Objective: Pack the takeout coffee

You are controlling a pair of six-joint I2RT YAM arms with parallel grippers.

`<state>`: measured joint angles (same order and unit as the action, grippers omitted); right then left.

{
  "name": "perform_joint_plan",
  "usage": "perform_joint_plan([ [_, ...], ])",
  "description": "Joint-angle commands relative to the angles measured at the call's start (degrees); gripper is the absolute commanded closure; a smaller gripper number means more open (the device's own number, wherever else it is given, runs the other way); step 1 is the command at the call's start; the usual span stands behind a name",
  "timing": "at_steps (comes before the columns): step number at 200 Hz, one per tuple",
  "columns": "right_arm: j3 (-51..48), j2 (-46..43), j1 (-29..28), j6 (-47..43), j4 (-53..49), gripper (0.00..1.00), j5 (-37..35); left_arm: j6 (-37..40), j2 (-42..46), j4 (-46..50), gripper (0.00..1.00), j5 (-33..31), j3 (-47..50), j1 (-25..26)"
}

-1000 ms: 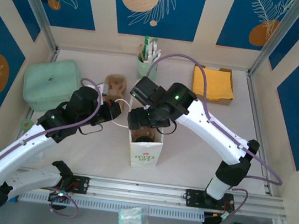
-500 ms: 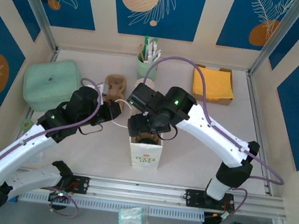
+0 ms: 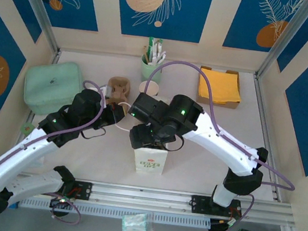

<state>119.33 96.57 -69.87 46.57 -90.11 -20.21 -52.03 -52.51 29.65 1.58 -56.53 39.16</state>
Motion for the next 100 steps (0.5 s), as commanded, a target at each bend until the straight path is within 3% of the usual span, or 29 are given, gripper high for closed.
perform_joint_plan([
  [1,2.54,-1.49,-0.98,1.42,-2.06,0.19,-0.71,1.39,1.53,1.84,0.98,-1.06,-1.97,0.39],
  [100,3.72,-3.89,-3.26,2.45,-1.25,0.19,-1.19,2.72,4.24,4.28,0.66,-2.03,-4.06,0.32],
])
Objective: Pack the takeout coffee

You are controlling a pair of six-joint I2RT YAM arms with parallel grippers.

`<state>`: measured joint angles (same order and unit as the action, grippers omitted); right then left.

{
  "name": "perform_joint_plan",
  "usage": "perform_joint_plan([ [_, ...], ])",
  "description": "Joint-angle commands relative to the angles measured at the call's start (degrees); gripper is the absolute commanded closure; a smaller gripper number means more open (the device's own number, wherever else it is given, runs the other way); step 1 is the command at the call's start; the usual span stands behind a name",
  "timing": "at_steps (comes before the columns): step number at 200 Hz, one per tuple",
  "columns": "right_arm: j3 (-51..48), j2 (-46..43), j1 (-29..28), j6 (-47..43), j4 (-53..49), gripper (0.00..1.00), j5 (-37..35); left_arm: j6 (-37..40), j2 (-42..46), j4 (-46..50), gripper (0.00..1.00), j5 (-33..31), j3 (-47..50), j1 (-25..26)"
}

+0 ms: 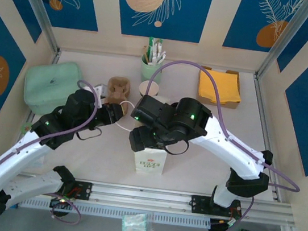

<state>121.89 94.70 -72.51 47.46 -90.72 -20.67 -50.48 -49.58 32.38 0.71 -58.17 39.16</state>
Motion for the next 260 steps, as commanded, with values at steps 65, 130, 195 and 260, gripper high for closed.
perform_joint_plan([
  [65,3.14,-2.06,-0.13,0.58,-0.02,0.18,-0.30,3.09,2.27,3.28,0.32,-0.71,-5.35,0.33],
  [130,4.88,-5.61,6.24,-3.52,7.41,0.18,2.48,6.24,1.86,6.13,0.00,-1.48,-11.19,0.13],
  [195,-3.94,-12.87,25.40,-7.46,24.11,0.21,17.20,11.39,-2.44,9.89,0.01,-6.20,-20.57,-1.50],
  [260,-8.07,-11.29,40.88,-11.30,31.86,0.25,25.34,14.46,-14.55,7.76,0.00,2.26,-27.76,-10.18],
])
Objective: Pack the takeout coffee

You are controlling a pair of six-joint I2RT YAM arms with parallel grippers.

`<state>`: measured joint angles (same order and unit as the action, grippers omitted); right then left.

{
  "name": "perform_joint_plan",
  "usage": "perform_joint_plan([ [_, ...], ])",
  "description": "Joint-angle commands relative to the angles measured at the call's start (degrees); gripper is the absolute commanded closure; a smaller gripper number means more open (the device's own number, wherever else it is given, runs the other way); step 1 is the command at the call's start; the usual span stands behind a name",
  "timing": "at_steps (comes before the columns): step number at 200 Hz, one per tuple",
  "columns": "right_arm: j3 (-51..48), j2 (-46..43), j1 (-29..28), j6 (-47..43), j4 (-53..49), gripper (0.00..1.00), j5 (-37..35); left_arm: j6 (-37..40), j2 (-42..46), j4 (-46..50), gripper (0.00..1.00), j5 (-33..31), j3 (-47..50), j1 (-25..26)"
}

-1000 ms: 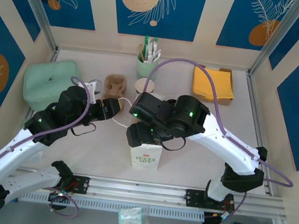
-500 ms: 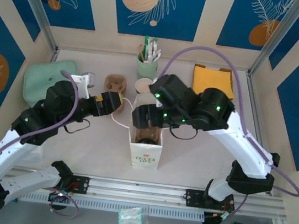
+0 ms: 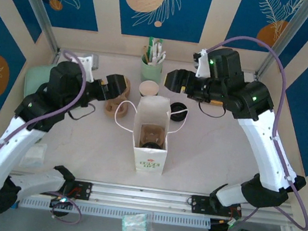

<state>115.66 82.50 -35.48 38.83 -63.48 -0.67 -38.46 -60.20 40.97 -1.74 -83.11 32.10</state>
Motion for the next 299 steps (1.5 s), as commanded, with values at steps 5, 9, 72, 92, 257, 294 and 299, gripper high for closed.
perform_joint_plan([
  [5,-2.40,1.16,5.08,-2.79,5.47,0.27,6.00,2.59,-4.98,-1.01,0.01,5.60,-3.24,-3.90],
  [9,-2.91,1.40,6.00,-2.88,6.22,0.27,6.73,2.74,-5.78,-1.23,0.01,6.29,-3.72,-4.52],
  [72,-4.46,14.03,17.55,-3.41,15.62,0.41,17.48,4.75,-18.20,-3.40,0.00,16.52,-7.85,-11.97],
  [92,-1.08,20.64,18.62,-4.26,16.32,0.45,18.95,5.11,-21.63,-3.64,0.01,18.30,-9.29,-13.39],
  [257,32.46,57.35,18.88,-3.95,17.07,0.58,23.85,4.01,-30.85,-7.22,0.01,23.88,-11.31,-15.62],
  [294,33.48,59.45,18.80,-1.94,19.71,0.57,24.63,4.03,-31.46,-7.21,0.01,24.32,-11.37,-15.79],
  [299,33.95,59.78,18.81,-1.70,19.86,0.57,24.75,4.10,-31.53,-7.15,0.01,24.33,-11.39,-15.80],
])
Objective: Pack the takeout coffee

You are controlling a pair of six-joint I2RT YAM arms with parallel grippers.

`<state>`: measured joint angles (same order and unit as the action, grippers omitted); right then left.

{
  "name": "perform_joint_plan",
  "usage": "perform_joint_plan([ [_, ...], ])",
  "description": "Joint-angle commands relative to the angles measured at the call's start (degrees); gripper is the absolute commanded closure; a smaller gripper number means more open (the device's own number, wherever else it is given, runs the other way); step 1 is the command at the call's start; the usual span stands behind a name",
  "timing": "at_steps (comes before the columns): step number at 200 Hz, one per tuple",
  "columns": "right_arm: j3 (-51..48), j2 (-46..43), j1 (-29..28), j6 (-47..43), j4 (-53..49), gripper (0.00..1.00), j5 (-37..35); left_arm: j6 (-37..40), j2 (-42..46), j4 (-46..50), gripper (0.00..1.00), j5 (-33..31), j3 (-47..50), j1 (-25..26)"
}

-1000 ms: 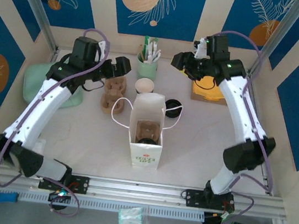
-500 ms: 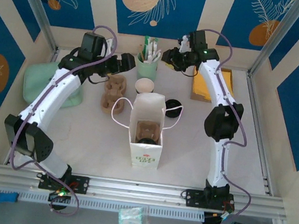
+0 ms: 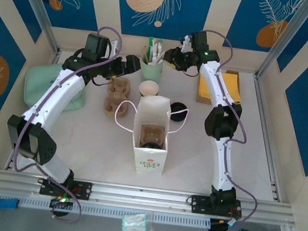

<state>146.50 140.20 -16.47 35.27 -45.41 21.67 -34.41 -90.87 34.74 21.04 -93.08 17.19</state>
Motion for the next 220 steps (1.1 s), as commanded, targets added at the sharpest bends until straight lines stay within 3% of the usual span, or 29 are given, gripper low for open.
perform_joint_plan([
  [1,3.19,2.13,-0.18,1.98,1.84,0.57,2.41,0.05,-0.83,-0.91,0.01,1.51,-1.41,-0.91],
  [77,5.82,5.07,-0.02,4.15,3.94,0.62,2.89,0.31,-1.40,-0.64,0.00,1.90,-1.57,-1.24],
  [110,6.63,5.66,0.21,4.75,4.71,0.70,3.29,0.29,-1.50,-0.56,0.01,2.08,-1.40,-1.19],
  [159,8.30,6.20,0.23,4.90,3.93,0.92,4.03,0.22,-1.63,-0.71,0.01,2.25,-1.29,-1.19],
  [192,8.53,5.14,0.28,3.73,2.78,1.00,3.82,-0.06,-1.71,-1.16,0.01,2.47,-1.00,-1.19],
  [220,8.40,4.00,0.23,2.36,0.89,1.00,2.94,-0.06,-1.67,-1.34,0.00,2.61,-0.78,-1.19],
])
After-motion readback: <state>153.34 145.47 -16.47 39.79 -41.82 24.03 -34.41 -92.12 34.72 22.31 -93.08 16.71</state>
